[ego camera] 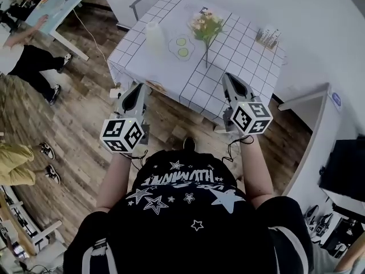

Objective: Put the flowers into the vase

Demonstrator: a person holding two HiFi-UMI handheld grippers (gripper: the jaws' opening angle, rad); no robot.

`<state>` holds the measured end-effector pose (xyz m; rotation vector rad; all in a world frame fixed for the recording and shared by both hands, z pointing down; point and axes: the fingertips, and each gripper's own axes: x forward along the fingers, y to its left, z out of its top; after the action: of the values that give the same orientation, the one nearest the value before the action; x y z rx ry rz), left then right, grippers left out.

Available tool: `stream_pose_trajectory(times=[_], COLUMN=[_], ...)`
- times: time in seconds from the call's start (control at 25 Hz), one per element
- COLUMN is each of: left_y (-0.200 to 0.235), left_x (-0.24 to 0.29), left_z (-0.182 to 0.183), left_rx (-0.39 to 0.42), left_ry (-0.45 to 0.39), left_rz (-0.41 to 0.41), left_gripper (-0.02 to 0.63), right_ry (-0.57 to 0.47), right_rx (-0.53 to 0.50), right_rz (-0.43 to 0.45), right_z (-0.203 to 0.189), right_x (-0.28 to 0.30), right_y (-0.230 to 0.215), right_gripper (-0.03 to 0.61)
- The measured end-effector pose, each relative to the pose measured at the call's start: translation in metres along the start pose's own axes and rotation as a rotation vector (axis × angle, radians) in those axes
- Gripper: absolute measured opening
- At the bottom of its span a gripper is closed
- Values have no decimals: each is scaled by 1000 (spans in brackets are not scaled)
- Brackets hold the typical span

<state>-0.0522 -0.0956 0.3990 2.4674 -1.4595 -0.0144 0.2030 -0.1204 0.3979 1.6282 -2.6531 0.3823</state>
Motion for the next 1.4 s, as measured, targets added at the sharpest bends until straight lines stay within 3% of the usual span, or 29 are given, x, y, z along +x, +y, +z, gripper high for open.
stream_pose_trajectory(times=[0.2, 0.32, 0.56, 1.08, 1.4], left_y=[-9, -13, 4, 46, 94], left_x=[60, 74, 97, 160, 200], left_z=[12, 13, 21, 33, 27], left_rx=[-17, 17, 33, 56, 161], left_ry=[45, 74, 110, 95, 94], left_rz=[39, 28, 66, -42, -72], left_gripper=[9, 9, 9, 39, 308], right_ry=[40, 53, 90, 95, 132], right_rx=[27, 14, 92, 57, 55], right_rz=[28, 58, 49, -76, -137], right_z=[9, 7, -1, 23, 21], right_x=[32, 41, 65, 112, 156], right_y=[-54, -57, -68, -94, -107], right_gripper=[12, 12, 12, 12, 12])
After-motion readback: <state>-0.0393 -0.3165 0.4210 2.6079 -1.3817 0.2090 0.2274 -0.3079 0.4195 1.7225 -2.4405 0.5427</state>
